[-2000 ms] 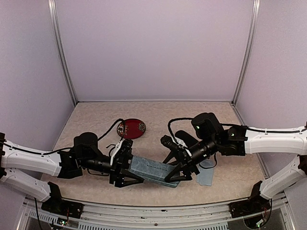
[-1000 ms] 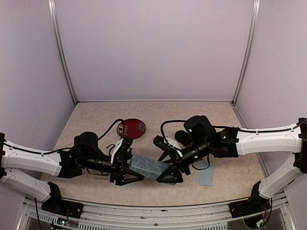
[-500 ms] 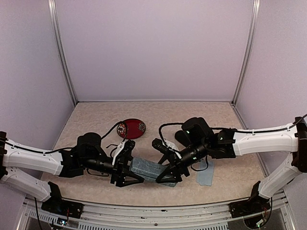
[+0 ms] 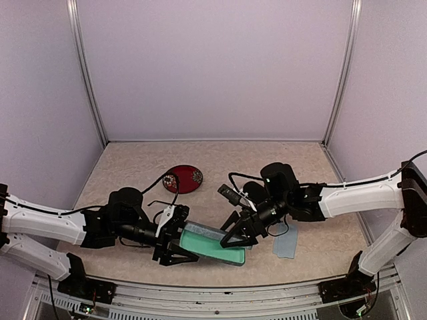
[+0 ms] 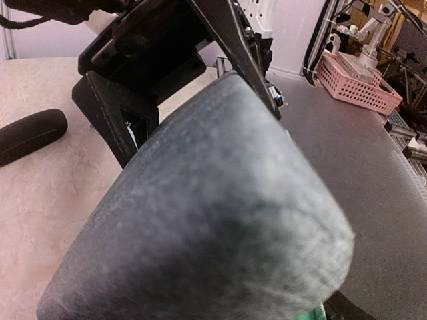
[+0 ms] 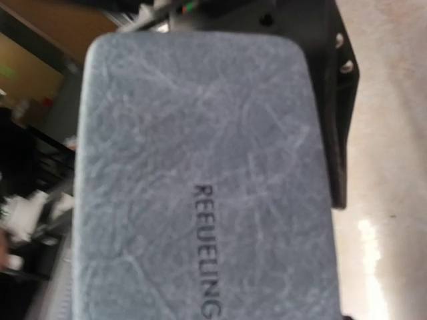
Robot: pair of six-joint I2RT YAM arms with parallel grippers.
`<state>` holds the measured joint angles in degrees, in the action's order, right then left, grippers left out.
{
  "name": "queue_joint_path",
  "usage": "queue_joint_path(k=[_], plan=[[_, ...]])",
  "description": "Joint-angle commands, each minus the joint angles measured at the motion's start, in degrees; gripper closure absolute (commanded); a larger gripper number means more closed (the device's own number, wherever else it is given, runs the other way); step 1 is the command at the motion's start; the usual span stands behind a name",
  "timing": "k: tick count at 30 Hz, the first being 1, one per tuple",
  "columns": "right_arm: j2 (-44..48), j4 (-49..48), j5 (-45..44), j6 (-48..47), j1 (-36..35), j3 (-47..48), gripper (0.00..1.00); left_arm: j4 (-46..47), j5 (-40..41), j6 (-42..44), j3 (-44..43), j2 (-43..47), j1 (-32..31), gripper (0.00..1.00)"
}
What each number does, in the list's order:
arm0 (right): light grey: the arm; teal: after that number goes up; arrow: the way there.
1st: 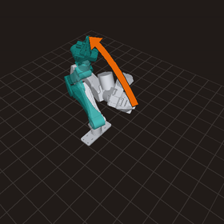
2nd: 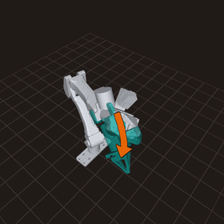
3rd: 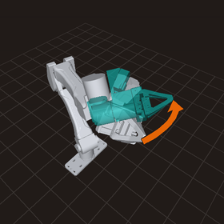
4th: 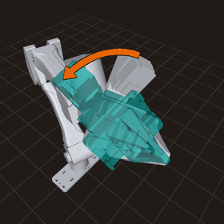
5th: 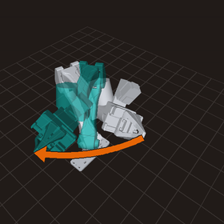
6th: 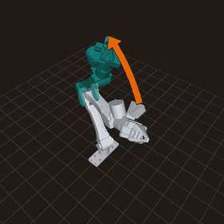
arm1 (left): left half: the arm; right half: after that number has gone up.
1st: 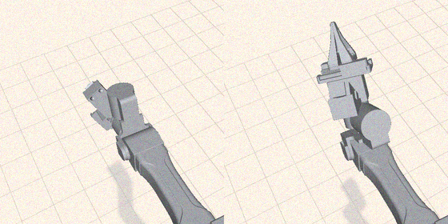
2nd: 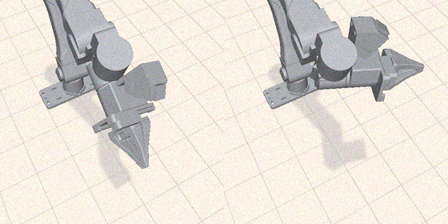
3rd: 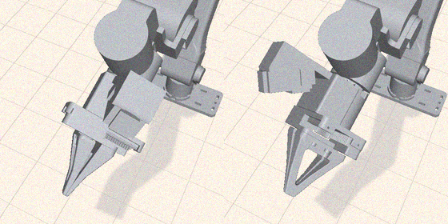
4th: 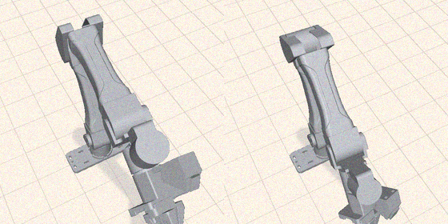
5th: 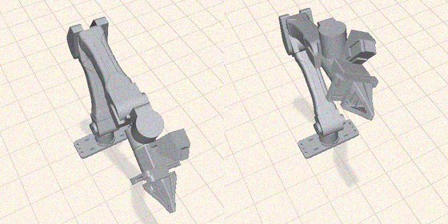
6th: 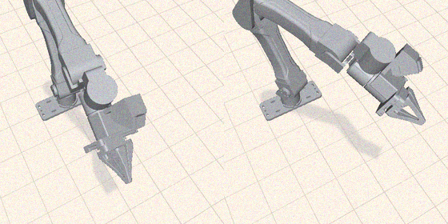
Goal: Organize the sunglasses
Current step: Open the sunglasses case.
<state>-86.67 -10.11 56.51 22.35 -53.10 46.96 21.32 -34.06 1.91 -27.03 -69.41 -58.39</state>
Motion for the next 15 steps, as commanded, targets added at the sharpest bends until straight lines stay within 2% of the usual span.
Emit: queue_joint_path(k=[1, 7, 15], plan=[[-1.9, -3.2, -0.2, 16.3, 2.7, -3.5, 0.66, -0.6, 2.0, 7.7, 0.6, 1.3, -1.7, 1.0], [-1.9, -1.5, 1.3, 18.1, 3.2, -4.3, 0.51, -0.9, 5.2, 9.6, 1.2, 0.9, -3.4, 1.0], [-1.3, 2.5, -1.6, 17.3, 5.0, -4.0, 0.34, -0.2, 5.8, 10.0, 2.4, 2.4, -4.5, 1.0]])
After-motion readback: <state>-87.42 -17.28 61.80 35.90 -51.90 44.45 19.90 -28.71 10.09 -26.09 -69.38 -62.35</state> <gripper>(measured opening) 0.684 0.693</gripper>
